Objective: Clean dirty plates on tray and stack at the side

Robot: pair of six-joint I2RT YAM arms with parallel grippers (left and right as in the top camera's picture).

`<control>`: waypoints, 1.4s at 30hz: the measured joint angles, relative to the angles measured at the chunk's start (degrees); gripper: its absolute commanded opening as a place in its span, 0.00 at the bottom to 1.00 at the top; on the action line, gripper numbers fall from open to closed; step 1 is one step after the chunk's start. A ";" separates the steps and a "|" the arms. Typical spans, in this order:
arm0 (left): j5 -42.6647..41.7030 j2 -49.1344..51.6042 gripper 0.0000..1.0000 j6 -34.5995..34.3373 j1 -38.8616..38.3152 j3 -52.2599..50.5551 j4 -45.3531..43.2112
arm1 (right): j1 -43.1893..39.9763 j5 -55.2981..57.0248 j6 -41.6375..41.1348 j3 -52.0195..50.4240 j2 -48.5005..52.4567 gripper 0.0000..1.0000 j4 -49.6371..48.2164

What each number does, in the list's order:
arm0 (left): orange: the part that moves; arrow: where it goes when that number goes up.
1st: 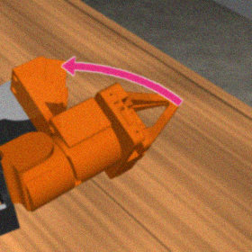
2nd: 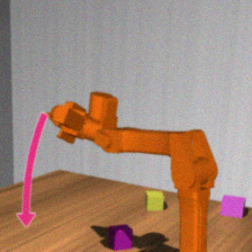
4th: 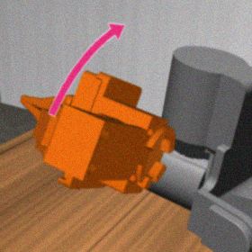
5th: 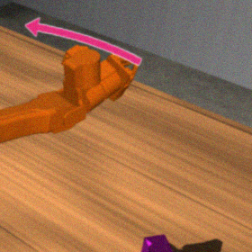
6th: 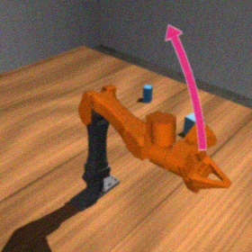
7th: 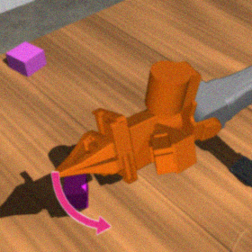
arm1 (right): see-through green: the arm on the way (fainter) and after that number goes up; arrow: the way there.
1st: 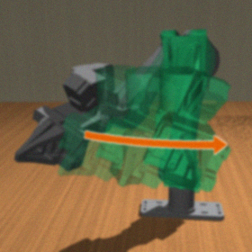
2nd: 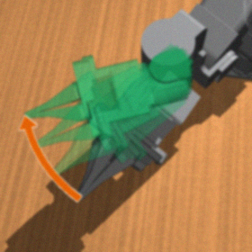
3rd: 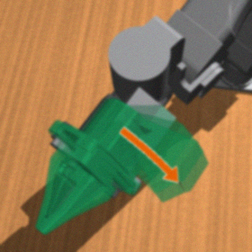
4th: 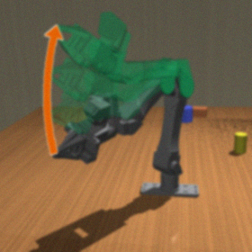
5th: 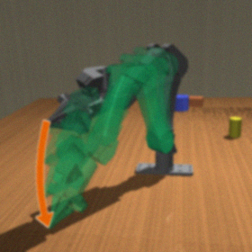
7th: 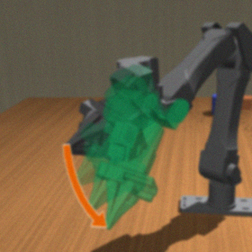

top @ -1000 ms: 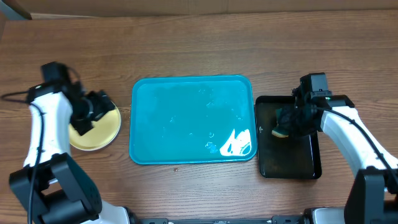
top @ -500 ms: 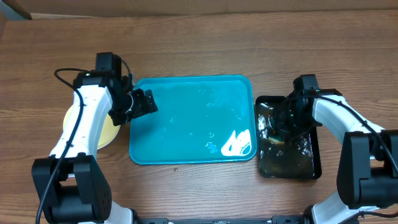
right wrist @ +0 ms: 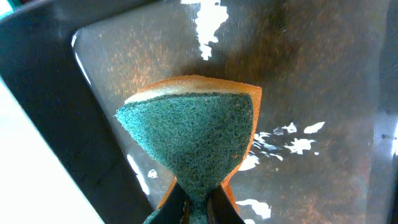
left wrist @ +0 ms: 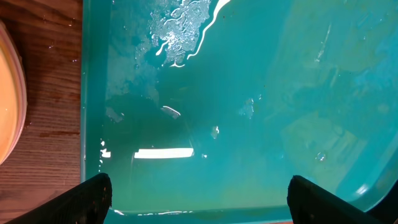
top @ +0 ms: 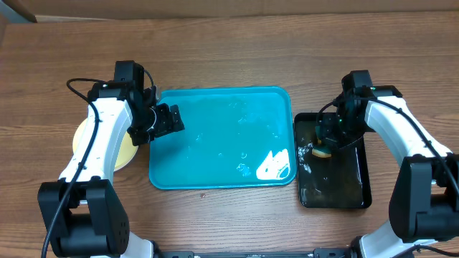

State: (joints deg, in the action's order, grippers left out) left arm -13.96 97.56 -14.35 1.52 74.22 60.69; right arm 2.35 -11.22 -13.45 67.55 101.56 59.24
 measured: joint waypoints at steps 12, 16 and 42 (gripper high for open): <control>0.00 -0.02 0.90 0.00 0.00 0.00 0.09 | -0.13 0.02 0.00 -11.65 -1.03 0.04 -12.63; 0.00 0.00 0.91 0.48 0.00 0.00 0.11 | -0.09 0.04 -0.02 -10.71 -0.98 0.04 -10.64; 2.25 -19.67 1.00 5.95 -2.75 -0.02 3.54 | -0.04 0.33 -0.02 0.42 -26.40 0.04 1.31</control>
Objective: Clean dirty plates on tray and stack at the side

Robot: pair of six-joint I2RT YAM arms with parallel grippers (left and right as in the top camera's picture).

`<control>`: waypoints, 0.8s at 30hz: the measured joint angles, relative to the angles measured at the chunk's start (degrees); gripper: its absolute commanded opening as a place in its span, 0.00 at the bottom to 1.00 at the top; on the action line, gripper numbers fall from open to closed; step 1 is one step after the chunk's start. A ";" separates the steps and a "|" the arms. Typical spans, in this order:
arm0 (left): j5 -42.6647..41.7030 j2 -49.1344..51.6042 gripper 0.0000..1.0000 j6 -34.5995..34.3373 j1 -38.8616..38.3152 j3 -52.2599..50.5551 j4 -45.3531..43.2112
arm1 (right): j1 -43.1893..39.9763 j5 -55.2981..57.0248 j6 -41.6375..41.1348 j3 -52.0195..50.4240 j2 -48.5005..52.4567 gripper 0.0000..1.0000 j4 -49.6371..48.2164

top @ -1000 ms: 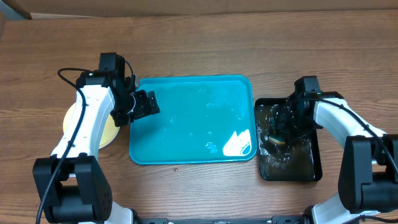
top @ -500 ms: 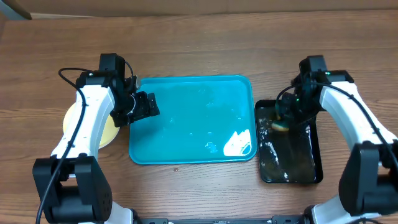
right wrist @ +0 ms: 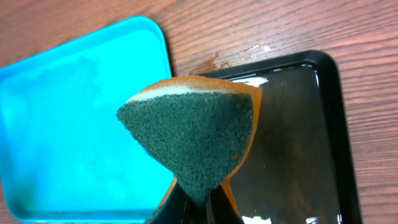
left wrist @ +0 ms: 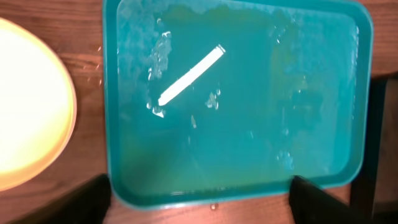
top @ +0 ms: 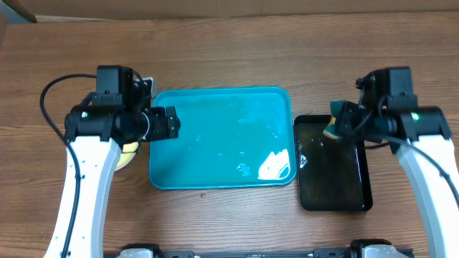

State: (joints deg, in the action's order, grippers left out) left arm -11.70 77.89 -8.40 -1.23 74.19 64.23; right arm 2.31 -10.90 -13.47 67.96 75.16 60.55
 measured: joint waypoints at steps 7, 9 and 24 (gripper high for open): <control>3.15 -10.58 1.00 0.22 -2.38 -3.87 1.64 | 0.00 0.04 0.00 -8.22 -13.14 0.08 -0.28; 4.07 -15.28 1.00 -0.17 -2.91 -6.95 1.40 | 0.00 0.22 0.00 -10.47 -17.94 0.13 0.15; 5.57 -45.59 1.00 -1.07 -2.93 -15.45 1.84 | 0.00 2.14 0.15 -12.33 -37.68 1.00 5.60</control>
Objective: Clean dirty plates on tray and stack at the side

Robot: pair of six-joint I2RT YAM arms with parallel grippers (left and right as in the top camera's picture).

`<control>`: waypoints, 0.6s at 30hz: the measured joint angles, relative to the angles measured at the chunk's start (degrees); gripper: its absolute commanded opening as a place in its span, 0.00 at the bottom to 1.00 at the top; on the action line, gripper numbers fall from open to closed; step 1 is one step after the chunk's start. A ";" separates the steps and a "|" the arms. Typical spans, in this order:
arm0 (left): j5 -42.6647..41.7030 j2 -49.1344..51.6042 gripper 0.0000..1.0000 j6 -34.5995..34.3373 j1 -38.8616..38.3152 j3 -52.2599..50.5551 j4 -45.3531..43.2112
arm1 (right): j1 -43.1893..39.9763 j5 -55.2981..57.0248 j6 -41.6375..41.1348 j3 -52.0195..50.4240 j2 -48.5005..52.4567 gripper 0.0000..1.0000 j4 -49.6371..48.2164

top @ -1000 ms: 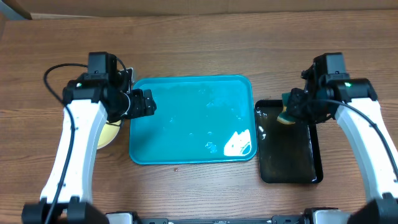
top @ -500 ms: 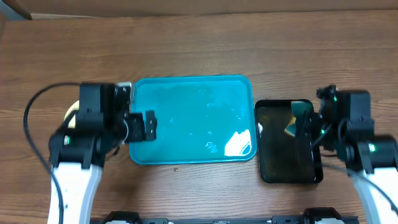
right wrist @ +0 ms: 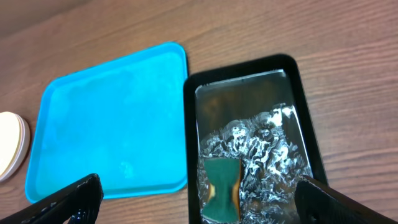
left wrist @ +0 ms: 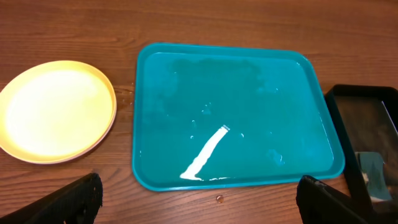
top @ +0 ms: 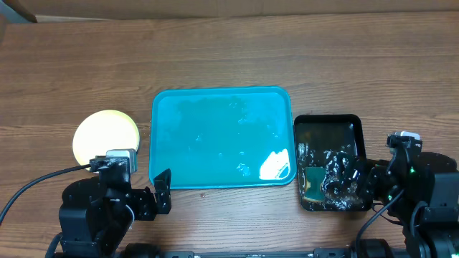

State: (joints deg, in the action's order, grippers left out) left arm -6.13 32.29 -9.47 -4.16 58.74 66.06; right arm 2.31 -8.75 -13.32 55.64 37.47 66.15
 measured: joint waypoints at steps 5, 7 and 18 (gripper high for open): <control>-0.02 0.00 1.00 0.00 0.00 0.00 0.04 | 0.00 -0.37 -0.15 0.02 0.04 1.00 2.01; -0.02 0.00 1.00 0.00 0.00 0.00 0.04 | 0.00 -0.76 -0.13 0.00 0.04 1.00 3.65; -0.02 0.00 1.00 0.00 0.00 -0.02 0.11 | 0.00 -1.14 -0.15 0.00 0.04 1.00 1.36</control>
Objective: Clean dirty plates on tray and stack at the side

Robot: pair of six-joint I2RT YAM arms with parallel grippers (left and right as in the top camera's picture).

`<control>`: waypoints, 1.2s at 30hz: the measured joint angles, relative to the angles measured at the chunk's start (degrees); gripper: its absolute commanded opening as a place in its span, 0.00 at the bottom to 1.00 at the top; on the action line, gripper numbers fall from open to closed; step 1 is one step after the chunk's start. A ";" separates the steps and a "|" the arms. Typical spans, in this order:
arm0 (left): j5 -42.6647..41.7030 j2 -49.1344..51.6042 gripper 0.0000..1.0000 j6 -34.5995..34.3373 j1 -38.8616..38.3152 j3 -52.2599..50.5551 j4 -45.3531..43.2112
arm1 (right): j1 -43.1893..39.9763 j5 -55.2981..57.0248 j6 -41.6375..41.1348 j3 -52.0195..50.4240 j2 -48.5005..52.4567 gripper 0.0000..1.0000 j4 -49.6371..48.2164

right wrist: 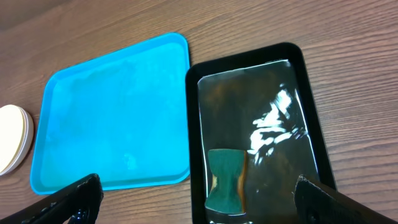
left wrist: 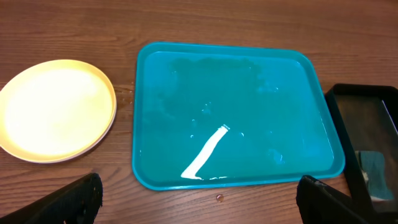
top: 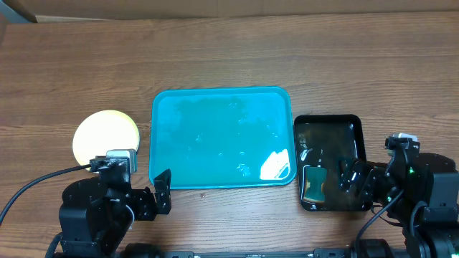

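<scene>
The teal tray [top: 221,136] lies mid-table, wet and with no plates on it. Left of it on the wood sits the pale yellow plate stack [top: 105,135], also seen in the left wrist view [left wrist: 56,109]. A green and orange sponge [right wrist: 227,180] lies flat in the black water tray [top: 358,143]. My left gripper [left wrist: 199,202] is open, pulled back past the teal tray's near edge. Also open is my right gripper [right wrist: 199,202], high over the near end of the black tray, holding nothing.
Bare wooden table surrounds both trays. The black tray holds dark water with glare on it. A small drop [left wrist: 219,198] lies on the wood just before the teal tray's near edge. Both arm bases stand at the table's near edge.
The water in the black tray has gone from rippling to calm. The sponge lies in the same place. Both arms stay pulled back at the near edge with open grippers.
First my right gripper was shut on the sponge low in the black tray, and the left was open at the teal tray's left edge. Then the sponge was held above the tray. Later it lay released in rippling water, both arms drawn back, as now.
</scene>
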State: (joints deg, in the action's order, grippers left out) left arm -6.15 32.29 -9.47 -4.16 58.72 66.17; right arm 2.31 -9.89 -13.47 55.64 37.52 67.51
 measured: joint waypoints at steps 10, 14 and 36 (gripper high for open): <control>0.02 0.00 1.00 0.00 0.00 0.02 0.02 | 0.00 -0.02 -0.02 0.00 0.00 1.00 0.02; 0.00 0.00 1.00 0.00 0.00 0.00 0.02 | 0.00 0.09 0.00 0.00 0.00 1.00 -0.07; 0.00 0.00 1.00 0.00 0.00 0.00 0.09 | 0.00 5.90 8.63 -0.20 -8.61 1.00 -17.57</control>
State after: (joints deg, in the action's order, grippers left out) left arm -6.15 32.29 -9.47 -4.16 58.72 66.26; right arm 2.31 -3.99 -4.84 55.44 28.91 49.93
